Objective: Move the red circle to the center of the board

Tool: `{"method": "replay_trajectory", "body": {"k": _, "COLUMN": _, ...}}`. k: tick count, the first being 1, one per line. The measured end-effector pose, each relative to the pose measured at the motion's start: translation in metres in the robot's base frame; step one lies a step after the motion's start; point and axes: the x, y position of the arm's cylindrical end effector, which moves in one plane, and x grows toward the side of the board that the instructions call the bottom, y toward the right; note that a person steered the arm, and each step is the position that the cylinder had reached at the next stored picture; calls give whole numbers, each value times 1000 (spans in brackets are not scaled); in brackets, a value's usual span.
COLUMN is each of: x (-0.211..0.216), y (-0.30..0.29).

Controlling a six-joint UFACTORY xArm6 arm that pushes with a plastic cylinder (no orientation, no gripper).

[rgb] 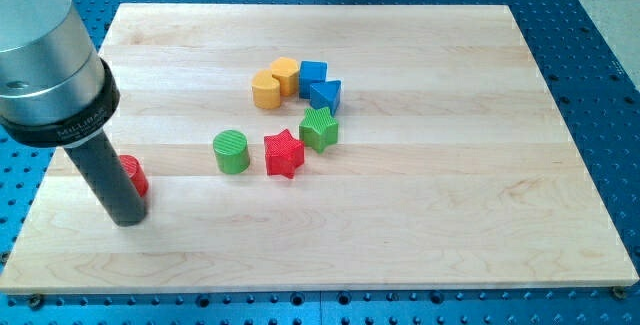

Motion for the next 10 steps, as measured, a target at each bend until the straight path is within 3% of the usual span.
{"method": "replay_trajectory", "body": {"k": 1, "x": 8, "y": -39}}
{"method": "replay_trajectory", "body": {"k": 2, "x": -35, "y": -16}}
{"method": "replay_trajectory", "body": {"k": 5, "x": -71, "y": 53}}
{"method": "replay_trajectory", "body": {"k": 7, "x": -90, "y": 72}}
{"method": "replay_trajectory", "body": {"k": 8, "x": -104, "y": 38}}
{"method": "replay_trajectory", "body": {"k": 10, "x": -114, "y": 63}}
